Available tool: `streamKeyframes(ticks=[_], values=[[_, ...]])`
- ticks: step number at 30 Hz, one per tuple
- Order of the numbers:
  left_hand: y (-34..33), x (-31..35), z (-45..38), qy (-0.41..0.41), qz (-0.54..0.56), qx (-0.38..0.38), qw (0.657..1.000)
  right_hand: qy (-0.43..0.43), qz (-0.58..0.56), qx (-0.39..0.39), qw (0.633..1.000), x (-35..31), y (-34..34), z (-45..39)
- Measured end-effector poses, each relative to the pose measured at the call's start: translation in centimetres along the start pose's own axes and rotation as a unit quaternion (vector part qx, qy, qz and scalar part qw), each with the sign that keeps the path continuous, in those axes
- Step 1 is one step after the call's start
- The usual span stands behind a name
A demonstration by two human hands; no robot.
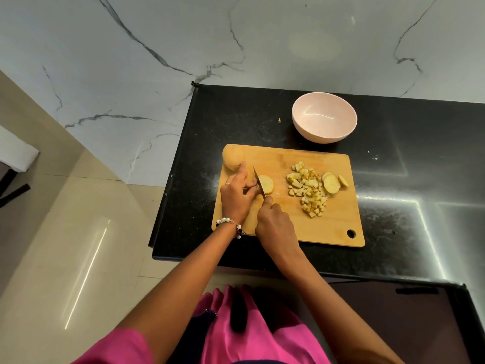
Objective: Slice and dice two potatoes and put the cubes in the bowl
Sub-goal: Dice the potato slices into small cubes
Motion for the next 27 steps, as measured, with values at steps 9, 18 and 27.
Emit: streamKeyframes(ticks=[9,18,27], values=[[0.1,0.7,0.2,-0.004,0.008,0.005,1.0,-0.018,-0.106,-0.082,0.991,2.8,2.7,2.7],[-1.9,3.9,1.3,0.094,-0.114,-0.034,0.988,-0.045,-0.179,0.017,0.983,5.6,4.3,0.9],[-2.6,4.6,-0.6,0.128,-0.186,-0.092,0.97,-0.053,-0.182,0.054,0.98,6.7,4.3,0.8]])
Point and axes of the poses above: each hand's wrist, its own z-axis away from the middle knuckle, its own y-axis out of the back of the hand, x = y × z, the point moved 3 cm from there along -z, towards the middle knuckle, and after that the axes turned 5 degrees about -x, right-handed, at the moved point
